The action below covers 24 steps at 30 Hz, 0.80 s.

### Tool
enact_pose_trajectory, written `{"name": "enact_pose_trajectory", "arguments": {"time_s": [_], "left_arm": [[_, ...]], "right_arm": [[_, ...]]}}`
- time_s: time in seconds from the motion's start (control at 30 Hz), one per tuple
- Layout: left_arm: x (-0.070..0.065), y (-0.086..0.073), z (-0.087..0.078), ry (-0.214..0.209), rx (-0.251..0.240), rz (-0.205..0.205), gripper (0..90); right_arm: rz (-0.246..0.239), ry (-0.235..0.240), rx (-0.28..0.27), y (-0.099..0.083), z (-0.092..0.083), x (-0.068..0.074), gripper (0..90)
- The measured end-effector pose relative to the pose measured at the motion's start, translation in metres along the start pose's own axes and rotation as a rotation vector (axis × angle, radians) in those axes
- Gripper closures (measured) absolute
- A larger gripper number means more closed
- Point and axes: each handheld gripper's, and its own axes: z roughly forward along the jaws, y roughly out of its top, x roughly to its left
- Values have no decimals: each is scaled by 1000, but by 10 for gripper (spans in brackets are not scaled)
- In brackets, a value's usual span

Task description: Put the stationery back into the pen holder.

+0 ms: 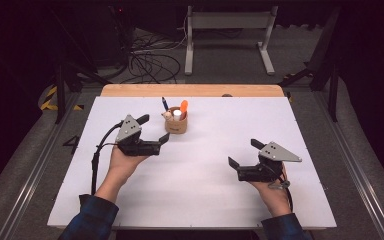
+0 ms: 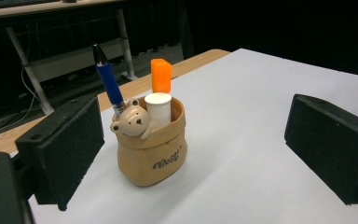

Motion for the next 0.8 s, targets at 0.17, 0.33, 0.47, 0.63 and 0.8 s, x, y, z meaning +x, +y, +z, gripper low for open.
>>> {"name": "enact_pose_trajectory", "arguments": {"time_s": [0.17, 0.33, 0.47, 0.63, 0.8], "left_arm": [[-2, -1, -10, 0, -9, 2, 54], [-4, -3, -18, -3, -14, 0, 55], [-5, -5, -22, -7, -7, 6, 55], [-6, -7, -29, -6, -16, 2, 54], [-5, -11, -36, 3, -13, 2, 55]], "right_arm": [[2, -9, 0, 0, -1, -1, 5], [5, -12, 1, 0, -2, -1, 4], [1, -14, -4, 0, -2, -2, 5], [1, -17, -4, 0, -3, -2, 4], [4, -19, -11, 0, -4, -3, 4]]}}
